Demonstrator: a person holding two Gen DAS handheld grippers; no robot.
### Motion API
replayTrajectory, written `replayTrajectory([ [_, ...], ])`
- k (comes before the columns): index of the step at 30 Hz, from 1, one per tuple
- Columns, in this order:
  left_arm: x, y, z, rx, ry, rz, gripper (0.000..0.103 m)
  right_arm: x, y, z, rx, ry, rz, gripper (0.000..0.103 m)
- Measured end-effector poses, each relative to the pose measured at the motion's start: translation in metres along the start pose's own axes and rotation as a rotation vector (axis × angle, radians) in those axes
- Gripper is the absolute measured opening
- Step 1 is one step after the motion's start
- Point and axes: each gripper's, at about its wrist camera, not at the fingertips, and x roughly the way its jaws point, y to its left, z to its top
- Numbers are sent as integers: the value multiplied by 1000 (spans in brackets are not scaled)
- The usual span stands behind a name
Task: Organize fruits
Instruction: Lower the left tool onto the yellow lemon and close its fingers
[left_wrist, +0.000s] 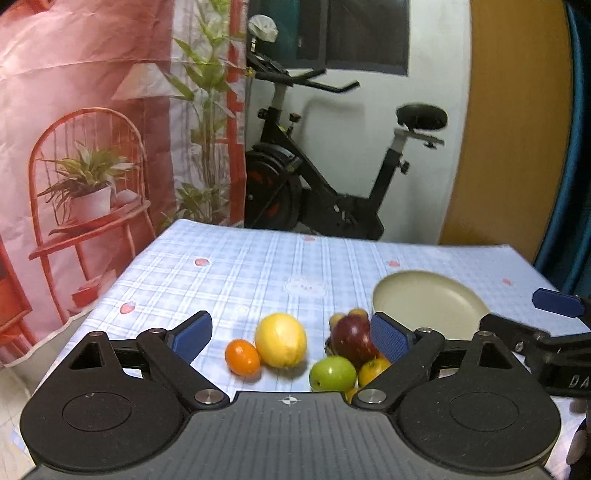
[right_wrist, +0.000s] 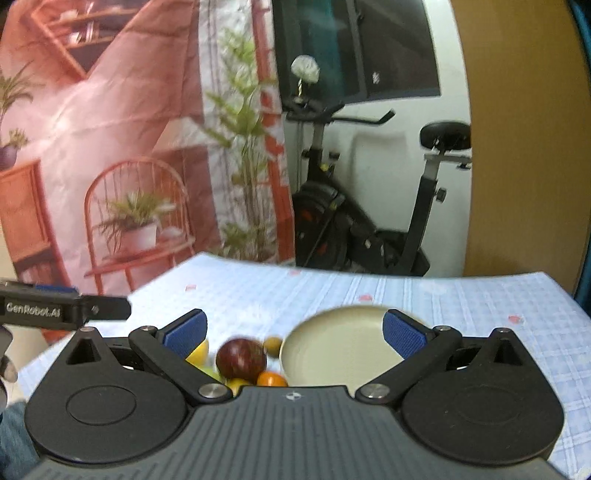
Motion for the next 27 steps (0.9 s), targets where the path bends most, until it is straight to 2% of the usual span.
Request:
replayTrajectory([
  [2,3,0,-5,10,28,-34,93,3,2,-8,-19,33,9,103],
  [5,11,0,-12,-12,72,-81,80,9,7,-22,-66,93,75,103],
  [7,16,0,-16,-13,99,-98,74,13,10,-31,-88,127,117,99],
  [9,20,0,-21,-17,111,-129,60,17,11,-36,-89,163,161,88],
  [10,20,-1,-23,-19,114,-148,57,19,11,-40,-80,183,190,85],
  [12,20,-3,-25,-10,114,-175,52,21,10,-41,-66,208,225,71],
  [15,23,-10,-26,8,113,-206,46,25,12,-44,-66,234,241,55],
  [17,25,-12,-27,7,127,-242,43,25,14,-46,-72,242,244,55],
  [27,40,-24,-31,-9,206,-343,43,38,14,-56,-41,283,265,55],
])
